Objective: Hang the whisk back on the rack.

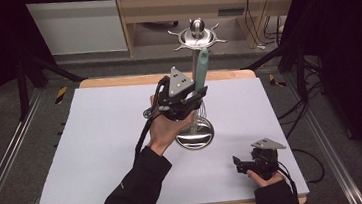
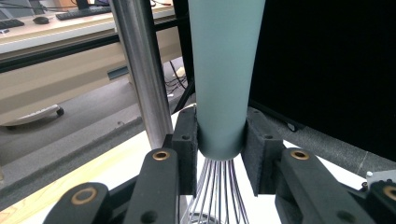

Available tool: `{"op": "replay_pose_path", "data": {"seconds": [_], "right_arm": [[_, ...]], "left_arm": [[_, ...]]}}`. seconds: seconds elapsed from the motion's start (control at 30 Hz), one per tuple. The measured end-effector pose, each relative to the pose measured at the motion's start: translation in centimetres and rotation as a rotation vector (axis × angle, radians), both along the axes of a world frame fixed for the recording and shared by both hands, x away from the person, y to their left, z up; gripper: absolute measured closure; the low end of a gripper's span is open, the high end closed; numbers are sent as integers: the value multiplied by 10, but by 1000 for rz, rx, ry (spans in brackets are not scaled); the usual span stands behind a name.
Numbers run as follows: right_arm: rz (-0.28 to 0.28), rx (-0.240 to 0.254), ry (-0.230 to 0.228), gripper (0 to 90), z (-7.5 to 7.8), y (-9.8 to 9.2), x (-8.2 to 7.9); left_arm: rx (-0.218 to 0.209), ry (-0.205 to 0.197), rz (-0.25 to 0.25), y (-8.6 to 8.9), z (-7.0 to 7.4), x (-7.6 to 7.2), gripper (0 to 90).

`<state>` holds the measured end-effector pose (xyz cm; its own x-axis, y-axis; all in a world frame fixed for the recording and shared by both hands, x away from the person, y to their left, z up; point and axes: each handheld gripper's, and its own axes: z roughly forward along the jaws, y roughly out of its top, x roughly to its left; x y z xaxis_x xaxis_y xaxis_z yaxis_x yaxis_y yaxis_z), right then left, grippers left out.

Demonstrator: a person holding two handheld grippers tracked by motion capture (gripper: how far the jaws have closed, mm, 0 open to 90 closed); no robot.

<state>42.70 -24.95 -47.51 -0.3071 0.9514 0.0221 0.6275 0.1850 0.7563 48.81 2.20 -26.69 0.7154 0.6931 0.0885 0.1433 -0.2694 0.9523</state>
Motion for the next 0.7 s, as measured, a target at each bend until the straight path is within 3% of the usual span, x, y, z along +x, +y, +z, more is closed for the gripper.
{"op": "replay_pose_path", "data": {"seconds": [0.37, 0.47, 0.7], "right_arm": [[3, -6, -2, 67, 0, -1, 0], [1, -6, -1, 67, 0, -1, 0], [-3, 5, -1, 67, 0, -1, 0]], "left_arm": [[6, -35, -9, 7, -2, -6, 503], [-20, -3, -10, 10, -4, -10, 466], [5, 5, -17, 21, -11, -16, 406]]}}
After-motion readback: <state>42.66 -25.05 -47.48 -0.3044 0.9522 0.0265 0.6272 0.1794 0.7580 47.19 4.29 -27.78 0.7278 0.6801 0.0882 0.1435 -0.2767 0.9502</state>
